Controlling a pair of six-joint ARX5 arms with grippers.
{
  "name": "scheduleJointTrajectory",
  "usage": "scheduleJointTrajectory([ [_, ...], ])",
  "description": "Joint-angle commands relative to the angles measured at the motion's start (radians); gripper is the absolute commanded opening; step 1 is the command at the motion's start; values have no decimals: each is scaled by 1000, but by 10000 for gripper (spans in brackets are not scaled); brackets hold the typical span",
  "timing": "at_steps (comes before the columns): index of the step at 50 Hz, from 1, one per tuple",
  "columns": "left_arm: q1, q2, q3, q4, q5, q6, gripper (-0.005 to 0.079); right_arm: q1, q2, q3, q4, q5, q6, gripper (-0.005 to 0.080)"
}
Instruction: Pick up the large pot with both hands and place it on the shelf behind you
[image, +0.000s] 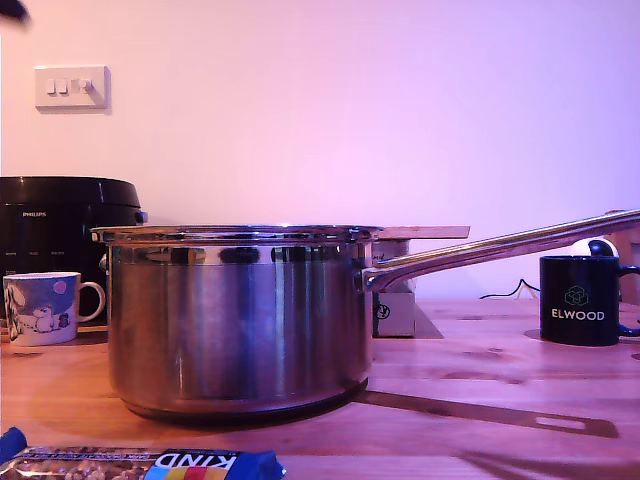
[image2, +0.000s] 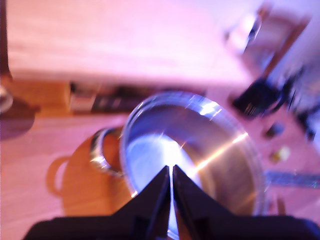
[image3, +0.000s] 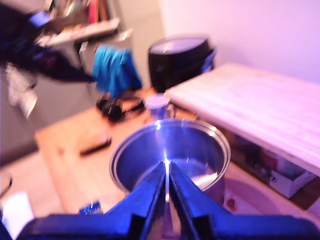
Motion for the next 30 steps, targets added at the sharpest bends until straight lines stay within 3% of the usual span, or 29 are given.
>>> scheduleJointTrajectory([
  [1, -3, 47, 53, -31, -3, 47, -21, 24, 62, 25, -40, 21, -68, -13],
  [17, -10, 279, 232, -158, -84, 141, -21, 157, 275, 159, -160, 275, -298, -13],
  [30, -51, 418, 375, -283, -180, 177, -21, 245, 403, 237, -178, 370, -396, -13],
])
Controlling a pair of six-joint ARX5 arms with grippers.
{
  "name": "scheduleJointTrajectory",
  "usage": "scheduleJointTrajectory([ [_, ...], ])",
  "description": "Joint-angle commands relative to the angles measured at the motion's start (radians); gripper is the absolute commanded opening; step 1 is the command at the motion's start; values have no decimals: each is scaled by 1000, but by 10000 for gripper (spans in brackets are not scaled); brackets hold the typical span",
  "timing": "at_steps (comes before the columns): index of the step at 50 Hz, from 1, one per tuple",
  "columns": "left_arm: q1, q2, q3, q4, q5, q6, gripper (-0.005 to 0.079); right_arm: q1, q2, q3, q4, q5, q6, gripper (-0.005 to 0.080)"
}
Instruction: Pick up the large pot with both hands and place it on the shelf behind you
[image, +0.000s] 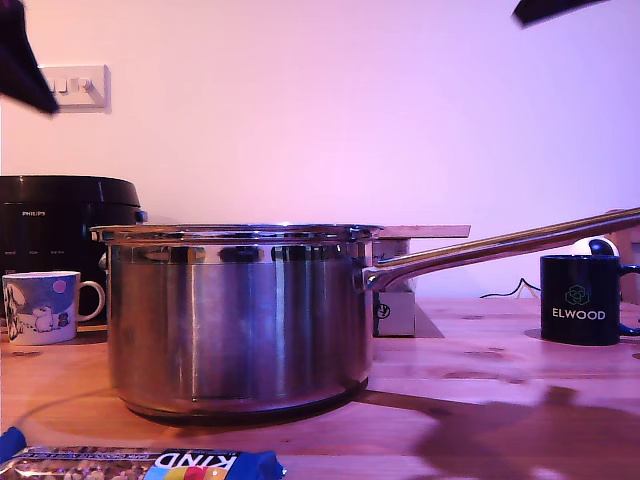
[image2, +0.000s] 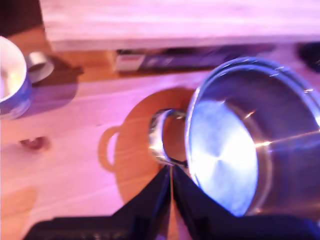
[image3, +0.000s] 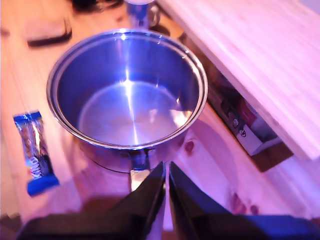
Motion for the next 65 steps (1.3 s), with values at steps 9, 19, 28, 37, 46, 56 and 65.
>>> scheduleJointTrajectory([
  [9, -47, 108, 106, -48, -51, 11, 96, 56, 97, 58, 0, 52, -41, -12],
  [19, -81, 179, 161, -88, -103, 10, 492, 106, 126, 79, 11, 137, -76, 163],
  [28, -108, 209, 170, -77, -177, 11, 494, 127, 126, 79, 40, 172, -80, 175],
  [37, -123, 229, 171, -90, -241, 11, 551, 144, 126, 79, 61, 192, -86, 253],
  [46, -128, 229, 174, -82, -258, 11, 550, 184, 126, 79, 107, 303, -85, 392],
  [56, -128, 229, 175, -78, -259, 12, 551, 215, 126, 79, 108, 323, -80, 500],
  [65, -128, 229, 175, -58, -262, 11, 551, 246, 130, 79, 108, 390, -83, 553],
])
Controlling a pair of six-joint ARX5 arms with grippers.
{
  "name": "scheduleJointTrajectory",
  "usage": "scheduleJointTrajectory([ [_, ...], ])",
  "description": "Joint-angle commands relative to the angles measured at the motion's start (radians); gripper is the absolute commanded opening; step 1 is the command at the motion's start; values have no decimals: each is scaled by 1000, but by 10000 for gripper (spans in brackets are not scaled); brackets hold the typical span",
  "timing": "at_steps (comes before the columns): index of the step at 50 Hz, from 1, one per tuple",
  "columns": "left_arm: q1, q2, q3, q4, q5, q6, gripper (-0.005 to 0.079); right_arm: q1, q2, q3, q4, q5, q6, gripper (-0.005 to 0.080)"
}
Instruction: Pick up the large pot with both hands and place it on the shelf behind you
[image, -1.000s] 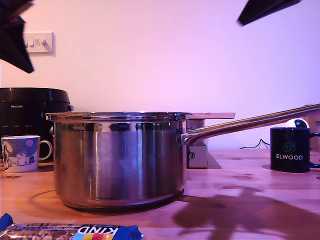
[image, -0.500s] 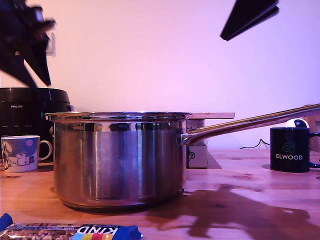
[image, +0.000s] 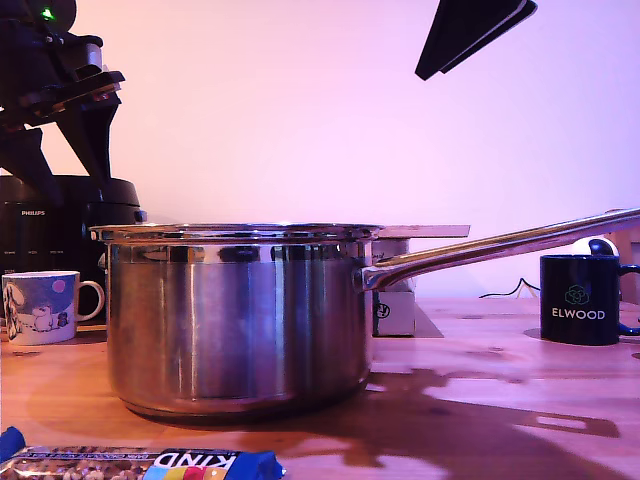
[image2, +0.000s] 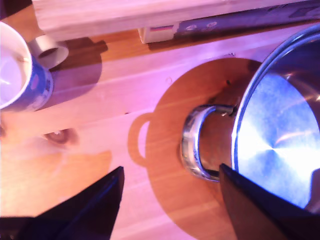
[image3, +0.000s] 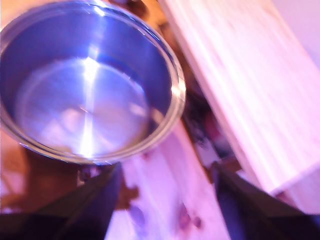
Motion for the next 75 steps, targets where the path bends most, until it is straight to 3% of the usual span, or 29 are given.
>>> scheduleJointTrajectory([
  [1, -3, 14, 12, 19, 0, 4, 551, 13, 9, 11, 5, 3, 1, 553],
  [40, -18, 172, 12, 52, 4, 11, 551, 42, 45, 11, 5, -3, 2, 552],
  [75, -28, 175, 20, 26, 72, 10, 551, 42, 45, 11, 7, 2, 2, 552],
])
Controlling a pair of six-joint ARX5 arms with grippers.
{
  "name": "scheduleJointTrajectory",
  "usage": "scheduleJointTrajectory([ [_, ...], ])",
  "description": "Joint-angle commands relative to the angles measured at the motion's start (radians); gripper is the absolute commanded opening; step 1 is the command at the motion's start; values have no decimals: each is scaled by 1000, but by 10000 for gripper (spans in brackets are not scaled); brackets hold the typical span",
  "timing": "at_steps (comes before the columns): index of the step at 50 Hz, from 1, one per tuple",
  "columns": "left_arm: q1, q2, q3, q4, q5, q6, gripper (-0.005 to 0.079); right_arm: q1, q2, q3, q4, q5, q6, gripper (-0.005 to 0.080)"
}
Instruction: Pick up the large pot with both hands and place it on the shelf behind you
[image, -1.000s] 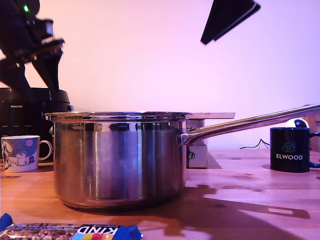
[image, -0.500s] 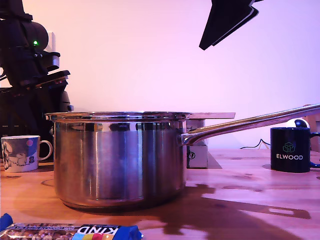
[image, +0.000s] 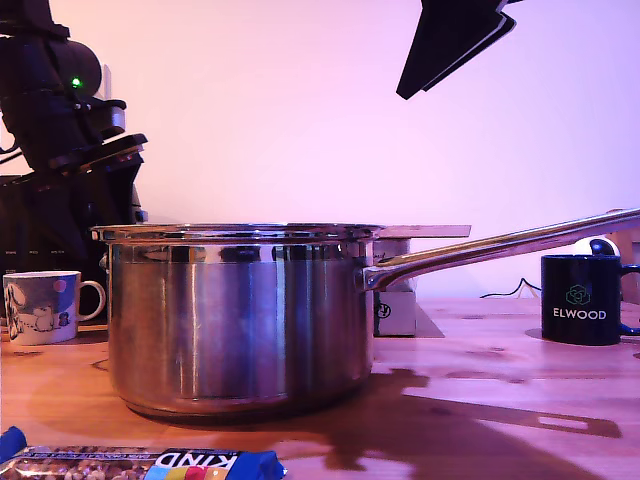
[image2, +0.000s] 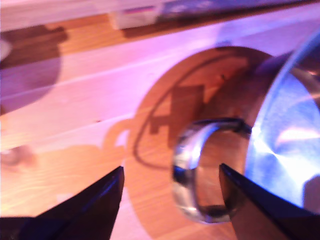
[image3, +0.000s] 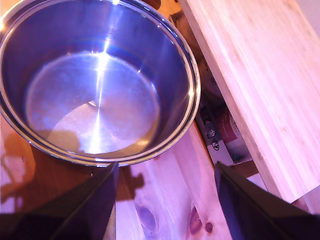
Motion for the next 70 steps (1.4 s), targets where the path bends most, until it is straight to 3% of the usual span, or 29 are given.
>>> scheduleJointTrajectory([
  [1, -2, 16, 4, -14, 6, 3, 551, 5, 3, 11, 6, 0, 1, 552],
  [15, 3, 16, 4, -60, -48, 4, 550, 5, 3, 11, 12, -1, 1, 552],
  [41, -25, 55, 4, -1, -63, 3, 550, 5, 5, 11, -3, -10, -2, 552],
  [70, -55, 101, 4, 19, -73, 3, 550, 23, 149, 11, -117, -108, 9, 552],
])
